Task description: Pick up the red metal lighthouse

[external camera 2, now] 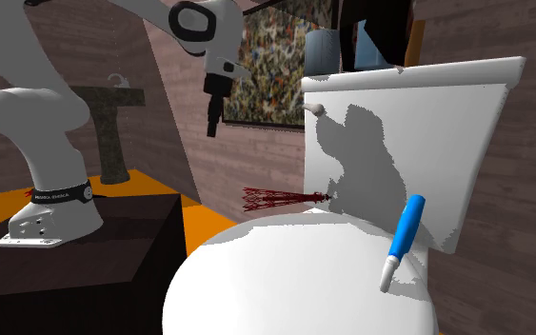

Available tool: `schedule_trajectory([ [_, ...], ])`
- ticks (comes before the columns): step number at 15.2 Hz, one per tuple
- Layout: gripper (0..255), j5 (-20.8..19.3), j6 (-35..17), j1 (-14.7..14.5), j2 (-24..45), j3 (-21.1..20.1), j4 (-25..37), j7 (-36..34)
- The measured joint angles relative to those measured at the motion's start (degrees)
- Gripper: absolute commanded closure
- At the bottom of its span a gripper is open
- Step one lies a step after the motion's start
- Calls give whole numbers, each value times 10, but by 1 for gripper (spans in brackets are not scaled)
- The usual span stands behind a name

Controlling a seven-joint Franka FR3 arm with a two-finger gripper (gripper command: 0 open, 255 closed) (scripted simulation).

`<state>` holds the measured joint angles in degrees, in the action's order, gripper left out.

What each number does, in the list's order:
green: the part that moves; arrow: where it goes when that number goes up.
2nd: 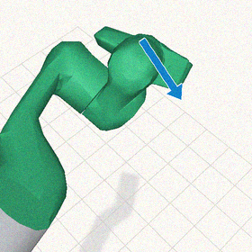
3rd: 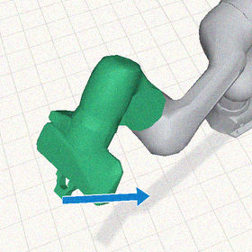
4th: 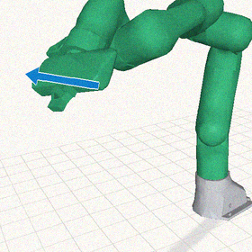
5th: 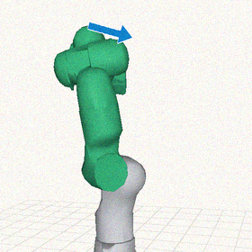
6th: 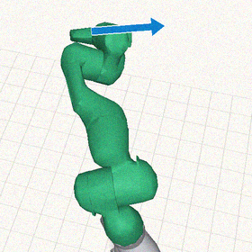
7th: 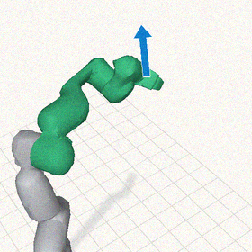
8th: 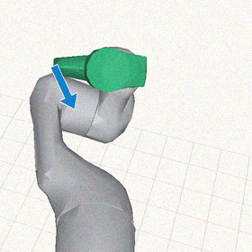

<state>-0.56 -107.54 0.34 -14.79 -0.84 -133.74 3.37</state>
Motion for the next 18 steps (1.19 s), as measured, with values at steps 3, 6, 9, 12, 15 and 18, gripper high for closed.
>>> schedule_trajectory([
  [3,0,12,-32,-1,72,0,42,-7],
  [6,0,24,-63,-2,134,-1,74,-14],
  [9,0,36,-88,0,202,1,119,-14],
  [12,0,48,-101,0,272,0,176,-18],
  [15,0,60,-110,4,338,1,234,-16],
  [18,0,72,-117,5,405,-2,297,-22],
])
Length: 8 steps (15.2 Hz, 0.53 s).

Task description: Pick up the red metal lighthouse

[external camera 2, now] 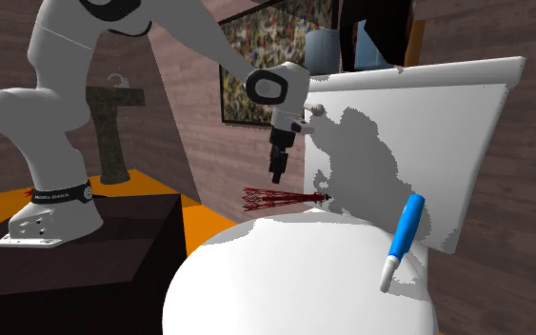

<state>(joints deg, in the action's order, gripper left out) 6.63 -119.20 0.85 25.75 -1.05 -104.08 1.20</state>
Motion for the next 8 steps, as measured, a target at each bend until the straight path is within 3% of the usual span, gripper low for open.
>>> schedule_trajectory([
  [4,0,13,8,4,88,-3,99,-5],
  [8,0,16,-3,5,122,-4,121,-4],
])
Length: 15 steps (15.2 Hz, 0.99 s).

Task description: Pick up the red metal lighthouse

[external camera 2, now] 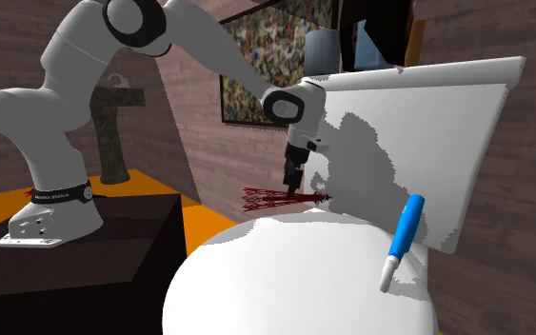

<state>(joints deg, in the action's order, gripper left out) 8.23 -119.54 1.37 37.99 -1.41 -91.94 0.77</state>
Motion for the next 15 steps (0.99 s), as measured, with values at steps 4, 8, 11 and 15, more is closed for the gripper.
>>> schedule_trajectory([
  [4,0,1,-19,-1,19,-1,-1,2],
  [8,255,1,-21,-1,26,-1,5,1],
  [11,255,1,-21,-1,26,-1,5,2],
  [15,255,1,-22,-1,25,-1,4,2],
])
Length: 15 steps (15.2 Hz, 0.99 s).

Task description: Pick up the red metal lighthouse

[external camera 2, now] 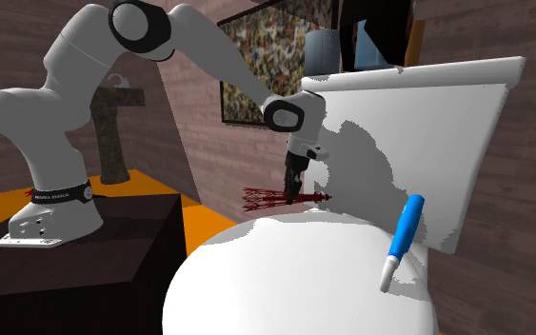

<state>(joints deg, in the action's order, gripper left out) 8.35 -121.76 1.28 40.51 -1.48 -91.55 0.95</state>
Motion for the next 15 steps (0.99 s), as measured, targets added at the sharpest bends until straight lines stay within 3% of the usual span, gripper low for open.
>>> schedule_trajectory([
  [15,255,-3,70,1,-65,1,5,-9],
])
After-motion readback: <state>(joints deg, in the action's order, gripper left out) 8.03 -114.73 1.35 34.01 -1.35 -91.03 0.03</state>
